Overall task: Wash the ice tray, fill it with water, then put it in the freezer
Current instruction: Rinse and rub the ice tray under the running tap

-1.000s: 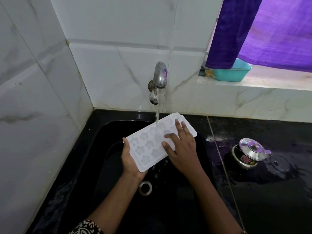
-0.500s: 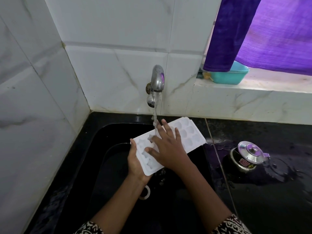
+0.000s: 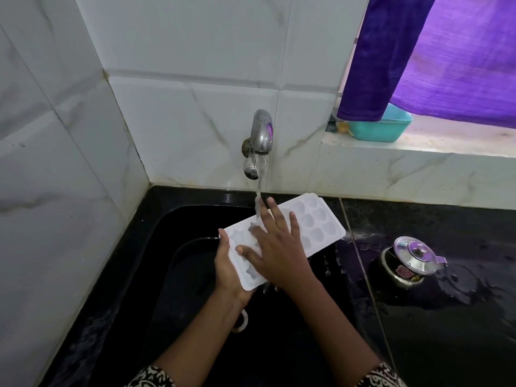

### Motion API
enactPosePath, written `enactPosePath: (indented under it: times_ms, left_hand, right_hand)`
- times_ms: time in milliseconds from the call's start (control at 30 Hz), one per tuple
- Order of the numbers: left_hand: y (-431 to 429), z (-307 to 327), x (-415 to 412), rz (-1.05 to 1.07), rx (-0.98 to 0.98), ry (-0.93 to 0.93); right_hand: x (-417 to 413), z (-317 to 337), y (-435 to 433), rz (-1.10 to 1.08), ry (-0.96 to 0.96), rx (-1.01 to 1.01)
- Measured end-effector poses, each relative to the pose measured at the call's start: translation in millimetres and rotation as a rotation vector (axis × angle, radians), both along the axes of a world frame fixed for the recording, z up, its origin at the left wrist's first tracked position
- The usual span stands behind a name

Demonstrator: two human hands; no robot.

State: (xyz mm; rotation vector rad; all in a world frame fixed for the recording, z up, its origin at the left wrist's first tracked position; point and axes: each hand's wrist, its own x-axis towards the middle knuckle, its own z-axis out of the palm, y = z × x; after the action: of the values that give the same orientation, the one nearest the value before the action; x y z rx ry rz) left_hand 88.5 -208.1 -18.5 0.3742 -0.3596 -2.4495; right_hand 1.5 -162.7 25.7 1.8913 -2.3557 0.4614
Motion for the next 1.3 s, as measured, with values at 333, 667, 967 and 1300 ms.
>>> enactPosePath:
  times_ms: [333,667,967,1300]
  left_hand:
    - [0.6,-1.1,4.1,-0.002,0.002,0.031]
    - [1.2,-4.6,7.2,-0.004,-0.04,-0.064]
    - [2.2,-10.4,10.8,-0.026,-0.006,0.042]
    - [4.3,-8.8,5.7,-0.043,0.062,0.049]
  right_hand:
    - [-3.6,-8.9,3.9,-0.002,0.0,-0.019]
    - [-7.7,-13.4,1.8,-0.035,0.022,-0.112]
    - [-1.3,-11.7,1.5,-0.045,0.031,-0.056]
    - [-8.6,-15.8,2.5,-0.049,0.012,-0.063]
